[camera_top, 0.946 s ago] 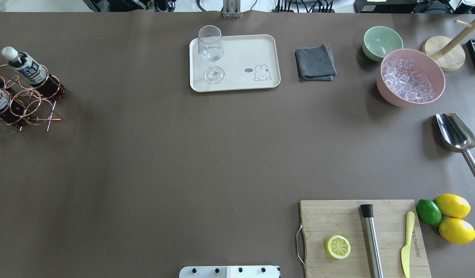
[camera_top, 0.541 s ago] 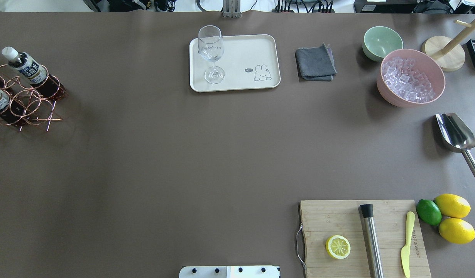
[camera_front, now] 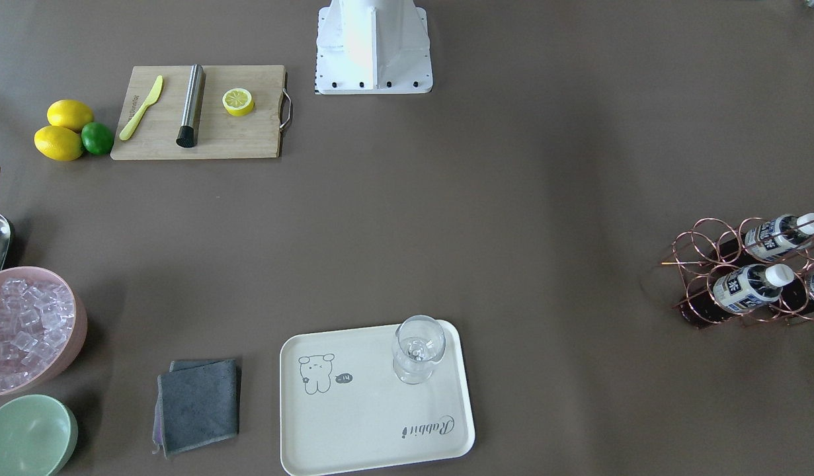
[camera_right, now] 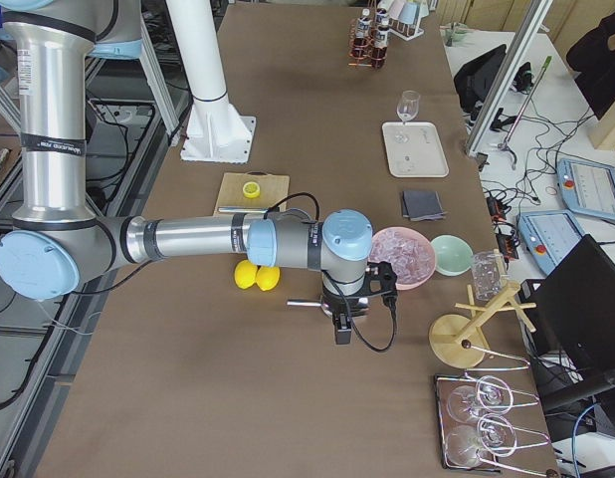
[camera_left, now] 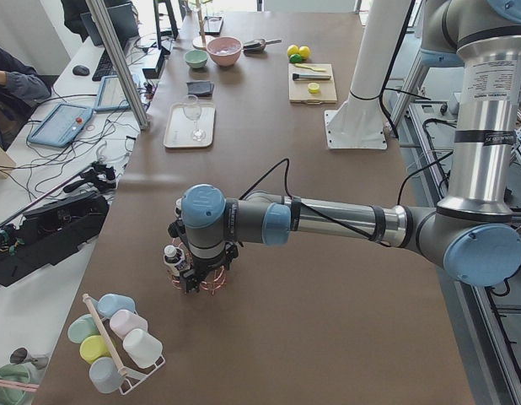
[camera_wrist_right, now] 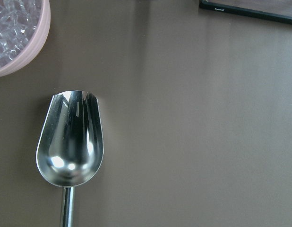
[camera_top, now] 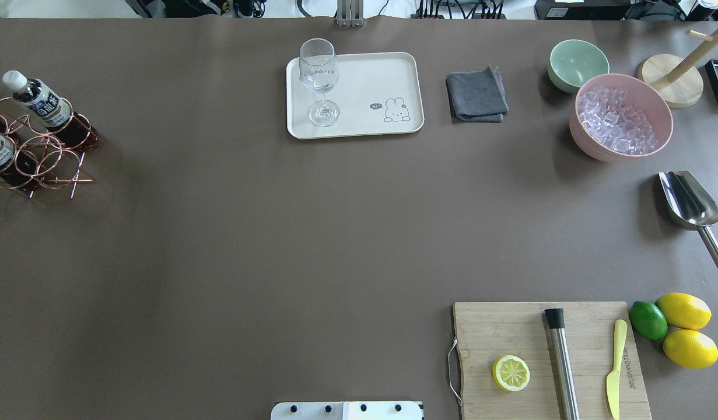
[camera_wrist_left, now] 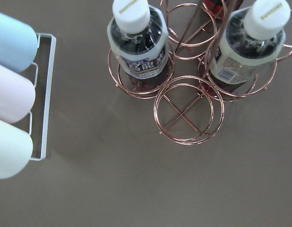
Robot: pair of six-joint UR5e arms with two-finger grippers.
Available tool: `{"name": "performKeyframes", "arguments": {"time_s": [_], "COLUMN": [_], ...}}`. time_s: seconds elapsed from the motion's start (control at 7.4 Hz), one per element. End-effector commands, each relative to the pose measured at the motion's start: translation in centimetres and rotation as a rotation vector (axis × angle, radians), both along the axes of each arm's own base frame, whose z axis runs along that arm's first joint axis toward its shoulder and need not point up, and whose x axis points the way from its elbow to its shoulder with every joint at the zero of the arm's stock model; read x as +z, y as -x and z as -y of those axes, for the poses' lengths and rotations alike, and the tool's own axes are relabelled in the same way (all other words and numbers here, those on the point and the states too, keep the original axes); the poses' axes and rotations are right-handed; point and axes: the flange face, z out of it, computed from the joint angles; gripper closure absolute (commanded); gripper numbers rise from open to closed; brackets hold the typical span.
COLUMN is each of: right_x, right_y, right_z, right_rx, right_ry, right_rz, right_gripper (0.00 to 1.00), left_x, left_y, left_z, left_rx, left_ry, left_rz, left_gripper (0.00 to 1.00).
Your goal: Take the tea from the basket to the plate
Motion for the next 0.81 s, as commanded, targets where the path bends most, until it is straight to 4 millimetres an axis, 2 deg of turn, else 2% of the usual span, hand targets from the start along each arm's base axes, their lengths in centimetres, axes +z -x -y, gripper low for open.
{"name": "performKeyframes", "arguments": {"time_s": [0.0,0.14,0.27,0.41,0.54,0.68], "right_x": [-0.1,-0.1,-0.1,-0.5,-0.7,-0.3], "right_y": [0.7,1.0,1.0,1.1,1.4,1.3], "right_z": [0.2,0.3,0.2,0.4,0.5,0.5], "right_rx": [-0.015,-0.021,-0.021,-0.012,-0.011,-0.013], "right_ry": [-0.003,-0.003,-0.002,0.002,0.006,0.006], "right_rz": [0.001,0.001,0.002,0.027,0.062,0.056], "right_gripper": [0.00,0.00,0.00,0.00,0.00,0.00], "left_x": [-6.0,-8.3,-10.0,-11.6,-12.0,-13.5], "left_y": [-0.2,-1.0,-1.6,-3.6,-5.0,-6.2], "left_z": [5.2,7.0,7.7,8.0,8.1,8.1], "left_rx": [0.194,0.253,0.283,0.317,0.341,0.360], "left_ry": [-0.142,-0.205,-0.240,-0.269,-0.278,-0.309], "left_rz": [0.038,0.045,0.049,0.049,0.047,0.048], "left_gripper": [0.02,0.02,0.02,0.02,0.02,0.02]}}
